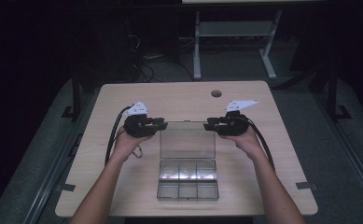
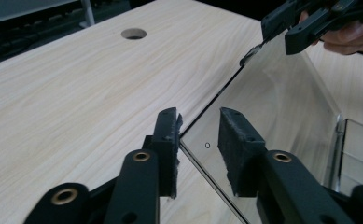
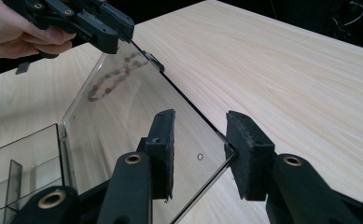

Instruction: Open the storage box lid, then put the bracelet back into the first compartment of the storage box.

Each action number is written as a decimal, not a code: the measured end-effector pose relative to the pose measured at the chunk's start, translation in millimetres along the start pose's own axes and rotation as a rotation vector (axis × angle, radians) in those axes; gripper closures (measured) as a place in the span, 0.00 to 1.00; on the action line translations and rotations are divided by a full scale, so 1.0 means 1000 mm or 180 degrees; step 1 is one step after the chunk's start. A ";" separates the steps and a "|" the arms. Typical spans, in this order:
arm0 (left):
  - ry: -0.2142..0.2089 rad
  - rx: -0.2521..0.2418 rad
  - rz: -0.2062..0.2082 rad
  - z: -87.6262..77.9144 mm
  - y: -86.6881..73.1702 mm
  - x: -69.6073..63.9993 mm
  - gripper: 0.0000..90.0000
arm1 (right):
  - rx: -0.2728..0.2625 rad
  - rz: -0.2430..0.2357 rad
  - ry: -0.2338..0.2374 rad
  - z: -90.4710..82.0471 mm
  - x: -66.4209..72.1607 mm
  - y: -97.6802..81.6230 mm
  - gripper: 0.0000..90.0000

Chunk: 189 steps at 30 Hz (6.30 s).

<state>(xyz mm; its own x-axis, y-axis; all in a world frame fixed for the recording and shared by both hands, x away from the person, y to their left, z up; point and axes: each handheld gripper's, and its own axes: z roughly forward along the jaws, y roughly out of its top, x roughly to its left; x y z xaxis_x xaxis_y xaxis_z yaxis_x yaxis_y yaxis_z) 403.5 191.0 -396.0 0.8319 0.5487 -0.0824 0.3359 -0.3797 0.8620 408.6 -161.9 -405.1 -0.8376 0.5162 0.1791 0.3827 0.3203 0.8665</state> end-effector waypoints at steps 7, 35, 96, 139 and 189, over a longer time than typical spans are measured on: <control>-0.0009 0.0075 -0.0039 0.007 -0.003 0.003 0.69 | 0.0022 0.0039 0.0009 0.004 -0.005 -0.003 0.69; -0.0015 0.0178 -0.0214 0.017 -0.015 0.012 0.71 | 0.0170 0.0217 -0.0031 0.020 -0.015 -0.012 0.64; -0.0079 0.0524 -0.0465 0.048 -0.049 0.019 0.71 | 0.0475 0.0563 0.0011 0.047 -0.026 -0.050 0.63; 0.0384 0.0415 -0.0256 -0.042 -0.046 -0.007 0.49 | 0.0181 0.0429 -0.0437 -0.026 0.014 -0.044 0.48; 0.1046 0.0974 -0.0645 -0.025 -0.087 0.021 0.71 | 0.0171 0.0465 -0.0596 -0.073 0.030 -0.088 0.47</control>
<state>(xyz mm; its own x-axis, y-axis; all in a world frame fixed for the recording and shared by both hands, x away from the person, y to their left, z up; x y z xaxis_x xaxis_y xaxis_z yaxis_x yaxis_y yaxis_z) 380.8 254.2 -460.5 0.5697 0.8214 -0.0287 0.6319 -0.4154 0.6543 320.9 -232.5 -442.3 -0.6868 0.6968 0.2069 0.5189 0.2706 0.8109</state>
